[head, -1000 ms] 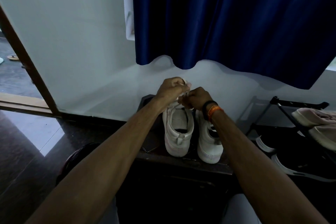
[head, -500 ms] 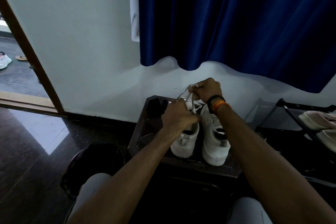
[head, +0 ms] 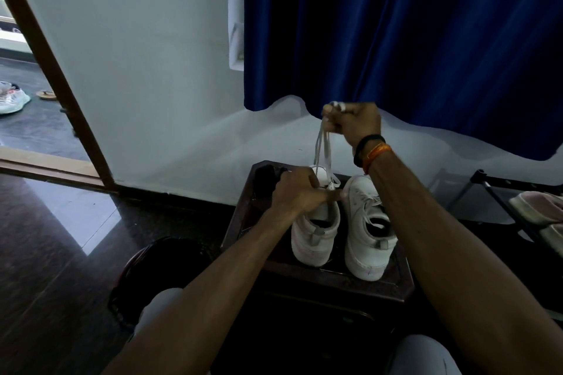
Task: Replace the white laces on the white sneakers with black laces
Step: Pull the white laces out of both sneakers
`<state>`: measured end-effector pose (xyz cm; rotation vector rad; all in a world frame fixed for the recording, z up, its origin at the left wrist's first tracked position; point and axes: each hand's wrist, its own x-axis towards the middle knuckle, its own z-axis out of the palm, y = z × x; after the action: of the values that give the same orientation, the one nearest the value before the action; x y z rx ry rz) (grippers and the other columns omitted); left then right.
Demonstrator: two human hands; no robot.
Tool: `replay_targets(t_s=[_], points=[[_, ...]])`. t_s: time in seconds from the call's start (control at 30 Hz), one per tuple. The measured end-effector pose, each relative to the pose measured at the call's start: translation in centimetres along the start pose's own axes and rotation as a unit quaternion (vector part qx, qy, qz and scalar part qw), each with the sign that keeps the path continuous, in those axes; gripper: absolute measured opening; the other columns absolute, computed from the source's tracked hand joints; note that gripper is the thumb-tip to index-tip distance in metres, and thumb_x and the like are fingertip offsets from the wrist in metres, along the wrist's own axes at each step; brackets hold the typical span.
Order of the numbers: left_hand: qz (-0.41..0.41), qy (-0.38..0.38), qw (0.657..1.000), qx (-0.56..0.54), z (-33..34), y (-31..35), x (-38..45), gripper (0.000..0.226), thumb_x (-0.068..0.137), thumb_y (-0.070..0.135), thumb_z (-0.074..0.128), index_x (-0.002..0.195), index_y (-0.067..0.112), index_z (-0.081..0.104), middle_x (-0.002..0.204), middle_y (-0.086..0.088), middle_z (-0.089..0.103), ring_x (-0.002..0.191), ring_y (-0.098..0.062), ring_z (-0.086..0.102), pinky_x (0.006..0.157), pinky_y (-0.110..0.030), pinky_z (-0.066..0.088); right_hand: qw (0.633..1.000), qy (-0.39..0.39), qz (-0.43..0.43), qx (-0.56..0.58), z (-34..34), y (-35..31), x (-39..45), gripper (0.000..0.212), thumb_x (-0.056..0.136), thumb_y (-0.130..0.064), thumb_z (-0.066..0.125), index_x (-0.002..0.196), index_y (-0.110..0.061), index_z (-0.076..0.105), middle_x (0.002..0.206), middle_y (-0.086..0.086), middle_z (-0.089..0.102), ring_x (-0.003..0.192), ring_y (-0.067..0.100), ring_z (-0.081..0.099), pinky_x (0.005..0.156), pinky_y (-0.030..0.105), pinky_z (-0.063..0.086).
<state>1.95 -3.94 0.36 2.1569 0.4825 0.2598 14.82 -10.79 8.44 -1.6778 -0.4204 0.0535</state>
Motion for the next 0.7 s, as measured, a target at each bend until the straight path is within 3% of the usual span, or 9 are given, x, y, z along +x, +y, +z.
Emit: replay_targets(t_s=[0.07,0.13,0.23,0.3,0.37,0.43,0.53,0.63,0.7], points=[[-0.019,0.021,0.999,-0.02,-0.9,0.1,1.3,0.073,0.065,0.071,0.079,0.105,0.013,0.063,0.099,0.001,0.067,0.089,-0.017,0.065,0.072,-0.033,0.056,0.998,-0.057,0.015,-0.009,0.5,0.7,-0.4,0.012,0.088,-0.009,0.075,0.097,0.0,0.075,0.083,0.013,0.074,0.064,0.014,0.07,0.068,0.027,0.061],[-0.02,0.036,0.999,-0.029,-1.5,0.5,2.9,0.074,0.073,0.068,0.076,0.118,0.01,0.06,0.109,0.0,0.066,0.099,-0.019,0.063,0.077,-0.031,0.052,0.993,-0.109,0.009,-0.045,0.6,1.0,-0.5,0.013,0.09,-0.012,0.074,0.096,-0.001,0.076,0.083,0.018,0.073,0.064,0.015,0.068,0.07,0.029,0.059],[0.005,-0.005,0.999,-0.033,-1.7,1.2,4.9,0.046,0.089,0.052,0.069,0.109,0.011,0.069,0.1,-0.004,0.072,0.092,-0.021,0.067,0.079,-0.033,0.054,0.984,-0.154,-0.005,-0.09,0.7,1.0,-0.6,0.017,0.091,-0.018,0.073,0.095,-0.002,0.077,0.082,0.021,0.072,0.066,0.019,0.066,0.073,0.032,0.061],[0.017,-0.019,0.998,-0.055,-1.8,1.4,5.9,0.026,0.096,0.032,0.063,0.101,0.009,0.073,0.092,-0.007,0.074,0.085,-0.024,0.07,0.075,-0.037,0.058,0.985,-0.144,-0.011,-0.092,0.4,1.1,-0.6,0.016,0.09,-0.019,0.073,0.095,-0.004,0.077,0.079,0.016,0.072,0.065,0.018,0.065,0.073,0.031,0.061],[0.023,-0.02,0.997,-0.077,-2.1,1.3,6.6,0.019,0.097,0.016,0.059,0.098,0.005,0.075,0.086,-0.007,0.073,0.075,-0.02,0.069,0.064,-0.029,0.057,0.991,-0.12,-0.005,-0.059,0.0,1.4,-0.6,0.016,0.089,-0.017,0.075,0.097,-0.003,0.076,0.083,0.014,0.074,0.07,0.018,0.07,0.076,0.031,0.061],[0.022,-0.027,0.995,-0.089,-2.4,1.2,7.0,0.021,0.099,0.011,0.056,0.096,0.003,0.075,0.075,-0.001,0.07,0.061,-0.01,0.064,0.052,-0.018,0.049,0.992,-0.117,0.033,-0.022,-1.0,2.1,-0.5,0.018,0.087,-0.012,0.076,0.1,0.0,0.075,0.095,0.016,0.076,0.082,0.021,0.074,0.079,0.031,0.061],[0.004,-0.039,0.989,-0.144,-2.6,1.0,7.1,0.024,0.101,0.011,0.057,0.082,0.004,0.071,0.063,0.0,0.065,0.047,-0.008,0.055,0.045,-0.018,0.044,0.983,-0.126,0.113,-0.067,-2.2,3.0,-0.7,0.017,0.084,-0.002,0.074,0.099,0.007,0.074,0.1,0.021,0.075,0.086,0.024,0.072,0.08,0.034,0.062],[-0.013,-0.041,0.975,-0.216,-2.3,0.7,7.5,0.022,0.1,0.012,0.06,0.082,0.002,0.067,0.068,-0.008,0.065,0.051,-0.011,0.057,0.047,-0.02,0.047,0.964,-0.12,0.199,-0.128,-2.5,4.4,-0.6,0.017,0.083,0.0,0.066,0.096,0.008,0.073,0.093,0.025,0.073,0.083,0.03,0.07,0.089,0.045,0.06],[-0.029,-0.039,0.965,-0.258,-2.0,0.6,7.7,0.016,0.099,0.01,0.062,0.088,-0.002,0.067,0.076,-0.013,0.063,0.058,-0.015,0.059,0.05,-0.022,0.051,0.948,-0.135,0.219,-0.189,-2.1,5.3,-0.7,0.008,0.083,-0.004,0.068,0.089,0.001,0.071,0.096,0.021,0.073,0.092,0.034,0.073,0.089,0.047,0.06]])
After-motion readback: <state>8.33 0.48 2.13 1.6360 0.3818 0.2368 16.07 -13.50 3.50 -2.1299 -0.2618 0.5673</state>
